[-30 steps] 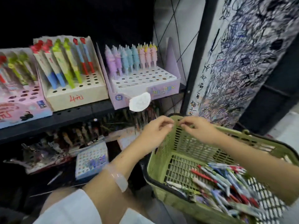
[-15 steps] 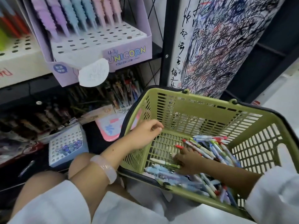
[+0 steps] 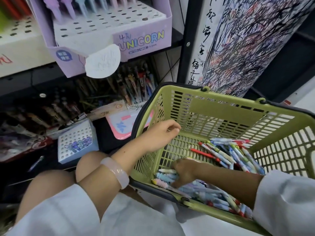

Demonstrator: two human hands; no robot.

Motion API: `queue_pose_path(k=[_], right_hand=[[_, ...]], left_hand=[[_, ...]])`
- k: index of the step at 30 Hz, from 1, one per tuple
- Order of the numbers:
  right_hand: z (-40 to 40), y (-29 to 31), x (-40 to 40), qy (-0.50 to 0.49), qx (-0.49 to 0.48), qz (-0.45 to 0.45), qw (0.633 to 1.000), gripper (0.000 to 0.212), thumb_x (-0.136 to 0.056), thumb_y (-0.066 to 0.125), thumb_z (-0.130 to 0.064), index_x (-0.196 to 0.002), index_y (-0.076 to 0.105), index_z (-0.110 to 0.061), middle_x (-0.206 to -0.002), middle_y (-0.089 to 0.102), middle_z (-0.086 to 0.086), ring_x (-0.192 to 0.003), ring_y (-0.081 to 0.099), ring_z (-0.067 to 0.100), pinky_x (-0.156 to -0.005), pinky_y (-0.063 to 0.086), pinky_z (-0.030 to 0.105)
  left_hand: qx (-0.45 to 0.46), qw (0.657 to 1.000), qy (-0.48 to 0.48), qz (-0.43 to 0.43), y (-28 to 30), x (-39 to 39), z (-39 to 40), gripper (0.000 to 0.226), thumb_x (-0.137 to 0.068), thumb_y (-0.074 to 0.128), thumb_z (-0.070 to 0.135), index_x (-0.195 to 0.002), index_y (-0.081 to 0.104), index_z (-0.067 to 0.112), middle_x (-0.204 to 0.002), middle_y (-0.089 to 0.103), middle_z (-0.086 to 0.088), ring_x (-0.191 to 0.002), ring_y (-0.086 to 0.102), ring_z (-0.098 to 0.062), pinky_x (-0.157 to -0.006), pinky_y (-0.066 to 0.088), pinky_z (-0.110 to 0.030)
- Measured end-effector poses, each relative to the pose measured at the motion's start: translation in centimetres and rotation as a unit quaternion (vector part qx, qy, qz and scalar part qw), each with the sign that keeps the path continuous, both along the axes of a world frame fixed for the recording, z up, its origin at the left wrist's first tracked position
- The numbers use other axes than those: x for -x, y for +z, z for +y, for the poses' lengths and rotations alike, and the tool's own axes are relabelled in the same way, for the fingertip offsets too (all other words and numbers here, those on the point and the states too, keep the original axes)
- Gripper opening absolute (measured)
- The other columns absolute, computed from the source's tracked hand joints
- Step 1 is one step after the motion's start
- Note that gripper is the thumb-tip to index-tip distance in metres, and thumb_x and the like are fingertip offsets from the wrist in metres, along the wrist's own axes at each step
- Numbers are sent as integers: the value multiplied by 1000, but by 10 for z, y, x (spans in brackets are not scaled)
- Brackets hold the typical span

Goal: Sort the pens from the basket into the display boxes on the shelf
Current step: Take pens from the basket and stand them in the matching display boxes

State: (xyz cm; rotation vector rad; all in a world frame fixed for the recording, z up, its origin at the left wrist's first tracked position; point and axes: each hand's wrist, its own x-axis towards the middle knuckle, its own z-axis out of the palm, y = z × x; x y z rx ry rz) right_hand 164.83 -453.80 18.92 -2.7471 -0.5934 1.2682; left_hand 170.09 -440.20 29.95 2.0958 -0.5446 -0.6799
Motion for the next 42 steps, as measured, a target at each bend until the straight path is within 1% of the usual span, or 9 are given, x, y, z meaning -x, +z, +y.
queue_pose_path(k=[3, 6, 9, 13, 17, 25, 29, 34, 42], right_hand=[[7, -7, 13, 28, -38, -62, 997, 61, -83, 62, -37, -130, 43, -4, -121, 49, 19, -106, 52, 34, -84, 47, 38], [10, -7, 11, -18, -75, -11, 997, 48, -86, 58, -31, -124, 48, -2, -112, 56, 21, -95, 55, 33, -77, 47, 37], [11, -3, 6, -43, -71, 47, 995, 44, -90, 53, -41, -109, 55, -2, -103, 61, 21, -85, 55, 30, -71, 44, 33], [17, -12, 19, -26, -50, -1, 998, 61, -88, 52, -49, -124, 44, 0, -114, 50, 19, -101, 52, 33, -84, 48, 39], [18, -8, 10, -68, -88, 121, 986, 44, -89, 54, -43, -112, 51, -6, -97, 56, 10, -82, 52, 23, -59, 40, 27], [16, -7, 7, -101, -101, 186, 972, 45, -86, 61, -31, -123, 46, -11, -106, 51, 0, -94, 49, 18, -77, 40, 28], [18, -6, -2, -120, -84, 235, 961, 33, -83, 65, -32, -109, 50, -18, -104, 52, 0, -95, 50, 18, -80, 42, 28], [21, -10, -1, -81, -82, 222, 968, 13, -84, 63, -26, -86, 50, -21, -77, 49, -8, -70, 46, 9, -57, 37, 21], [12, -11, 6, -96, -143, 237, 956, 25, -81, 64, -16, -89, 45, -30, -84, 51, -9, -78, 51, 7, -61, 40, 17]], left_hand=[[15, 1000, 12, 11, -1, -1, -1, 12, -97, 44, 27, -103, 53, 29, -106, 56, 10, -102, 56, -12, -89, 44, -28], [15, 1000, 17, 11, -1, -1, -1, 12, -96, 44, 27, -102, 54, 30, -102, 56, 13, -100, 58, -14, -87, 45, -29], [20, 999, 26, 10, -1, -2, -1, 12, -96, 44, 26, -101, 54, 31, -105, 56, 12, -104, 55, -10, -89, 43, -28], [27, 999, 29, 13, -2, -1, 1, 15, -97, 44, 25, -106, 56, 27, -111, 56, 9, -109, 52, -8, -91, 40, -26], [48, 998, 39, 14, 0, 1, 0, 14, -96, 44, 24, -103, 56, 28, -111, 58, 6, -109, 52, -10, -93, 41, -27], [58, 997, 49, 13, 1, 1, 3, 14, -97, 43, 25, -102, 56, 28, -108, 58, 8, -103, 53, -6, -74, 40, -16], [52, 997, 48, 5, 2, 2, 4, 17, -97, 44, 24, -106, 58, 23, -103, 56, 10, -94, 51, -2, -69, 38, -15], [50, 997, 56, 3, 3, 2, 5, 17, -97, 43, 24, -106, 57, 24, -108, 58, 6, -95, 53, -5, -66, 37, -16], [56, 997, 53, 2, 8, 8, 4, 17, -97, 42, 22, -105, 57, 22, -111, 60, 1, -100, 59, -22, -73, 46, -27]])
